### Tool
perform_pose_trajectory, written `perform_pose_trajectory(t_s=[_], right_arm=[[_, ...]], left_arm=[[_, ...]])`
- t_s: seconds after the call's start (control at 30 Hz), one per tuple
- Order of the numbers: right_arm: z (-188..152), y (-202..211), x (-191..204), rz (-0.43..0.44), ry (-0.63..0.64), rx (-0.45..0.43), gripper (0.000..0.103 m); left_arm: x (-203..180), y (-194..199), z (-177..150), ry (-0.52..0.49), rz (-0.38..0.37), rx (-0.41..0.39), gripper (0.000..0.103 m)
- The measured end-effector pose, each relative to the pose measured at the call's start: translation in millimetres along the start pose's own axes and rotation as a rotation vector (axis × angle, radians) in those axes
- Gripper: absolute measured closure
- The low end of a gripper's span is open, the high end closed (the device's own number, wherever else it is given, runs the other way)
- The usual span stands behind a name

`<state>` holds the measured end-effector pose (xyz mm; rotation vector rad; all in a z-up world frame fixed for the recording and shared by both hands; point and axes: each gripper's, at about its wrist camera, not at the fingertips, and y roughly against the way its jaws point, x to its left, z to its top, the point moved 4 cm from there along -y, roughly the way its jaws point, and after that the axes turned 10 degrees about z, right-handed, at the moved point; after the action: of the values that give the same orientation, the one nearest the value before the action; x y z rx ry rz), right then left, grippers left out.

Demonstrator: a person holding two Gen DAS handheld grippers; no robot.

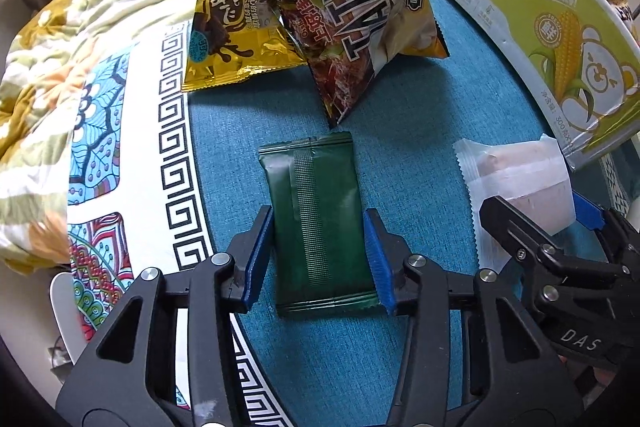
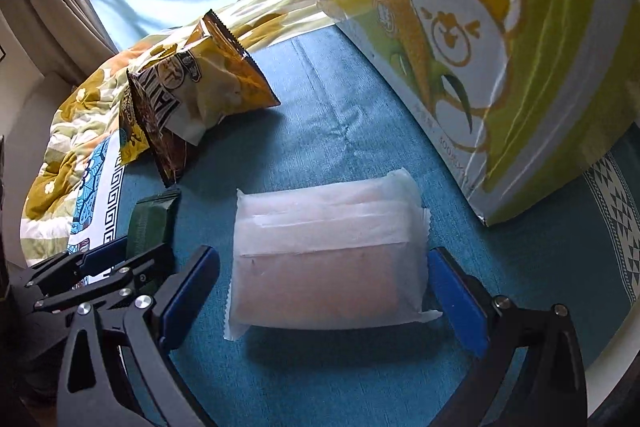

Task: Organize snacks
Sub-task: 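Grasp the dark green packet with left tool while right tool grasps white pack, then lower the green packet into the box with left tool while right tool drops white pack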

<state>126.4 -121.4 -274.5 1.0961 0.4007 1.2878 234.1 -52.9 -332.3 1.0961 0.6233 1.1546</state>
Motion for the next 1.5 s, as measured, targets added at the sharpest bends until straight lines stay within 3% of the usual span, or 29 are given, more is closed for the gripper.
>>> perform_pose_trajectory(t_s=[0.4,0.67,0.9,1.23,1.5], right_arm=[[3,-16,12,-0.09,0.121,0.02,0.002],[6,-16,23,-0.097,0.182,-0.01,0.03],[8,-6,30,-0.054,0.18,-0.023,0.033],[34,56,62,0.008,0.213,-0.111,0.033],[70,130,63,0.047,0.209,-0.183,0.033]], left_arm=[[35,1,-3,0.049,0.004,0.015,0.062],[51,10,-10,0.074,0.0,0.005,0.062],[61,34,-8,0.087,-0.011,-0.025,0.062],[62,113,25,0.073,-0.029,-0.152,0.062],[23,183,67,0.03,-0.07,-0.272,0.062]])
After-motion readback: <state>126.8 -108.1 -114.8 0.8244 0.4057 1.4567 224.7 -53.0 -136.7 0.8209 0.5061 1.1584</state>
